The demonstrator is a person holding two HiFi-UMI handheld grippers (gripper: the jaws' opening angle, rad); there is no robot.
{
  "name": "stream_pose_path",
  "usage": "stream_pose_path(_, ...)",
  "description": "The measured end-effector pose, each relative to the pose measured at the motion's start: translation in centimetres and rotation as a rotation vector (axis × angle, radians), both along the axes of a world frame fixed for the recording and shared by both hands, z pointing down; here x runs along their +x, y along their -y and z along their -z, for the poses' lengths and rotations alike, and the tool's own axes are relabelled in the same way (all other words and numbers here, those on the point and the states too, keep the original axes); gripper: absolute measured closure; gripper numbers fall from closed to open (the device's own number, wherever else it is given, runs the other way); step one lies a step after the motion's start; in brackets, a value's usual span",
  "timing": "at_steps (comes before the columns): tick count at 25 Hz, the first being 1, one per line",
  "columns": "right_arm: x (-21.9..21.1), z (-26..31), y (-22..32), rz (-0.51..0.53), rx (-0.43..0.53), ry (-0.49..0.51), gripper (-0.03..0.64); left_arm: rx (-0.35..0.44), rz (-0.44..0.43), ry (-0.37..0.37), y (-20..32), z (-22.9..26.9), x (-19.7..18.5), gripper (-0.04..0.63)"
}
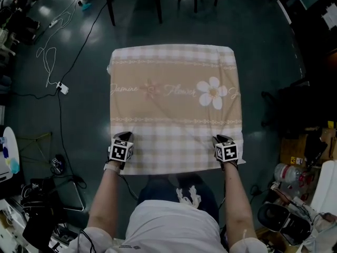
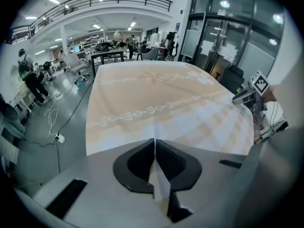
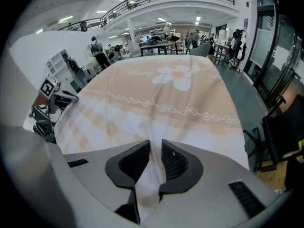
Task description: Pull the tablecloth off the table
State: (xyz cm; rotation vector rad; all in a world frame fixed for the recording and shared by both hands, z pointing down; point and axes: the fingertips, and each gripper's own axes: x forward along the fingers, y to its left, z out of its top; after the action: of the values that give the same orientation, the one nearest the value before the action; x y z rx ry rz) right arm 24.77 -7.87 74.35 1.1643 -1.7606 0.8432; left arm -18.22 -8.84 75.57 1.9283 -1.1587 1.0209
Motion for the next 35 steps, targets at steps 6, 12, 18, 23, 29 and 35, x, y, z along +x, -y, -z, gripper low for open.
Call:
stream_pose_path(6, -1.6, 0.0, -2.0, -0.02, -0.045, 0.102, 0.571, -0.066, -0.029, -0.001, -2.2, 0.1, 0.6, 0.583)
stream_pose_path(12, -2.3, -0.1, -4.8, 0.025, -0.096, 0.128, 0.583, -0.126, -0.059, -0.012, -5.6, -0.2, 2.0, 0.584)
stream_pose_path(18, -2.4, -0.4, -7.9, 0.082, -0.162, 0.162, 0.588, -0.194, -0.118, 0.024, -8.4, -0.5, 2.8, 0.584)
stream_pose_path(23, -2.6, -0.6, -10.3, 0.136, -0.235, 0.192, 0.588, -0.245, -0.094, -0.029, -10.7, -0.6, 2.8, 0.584)
stream_pose_path(29, -1.5, 0.9, -8.9, 0.288, -0.216, 0.131, 0.584, -0.261, -0.062, -0.032, -11.7, -0.3, 3.1, 0.584)
stream_pose_path(35, 0.5, 4.4, 1.6, 0.176, -0.037, 0.184, 0.417, -0.243, -0.02, 0.001, -11.1, -0.5, 2.8, 0.584)
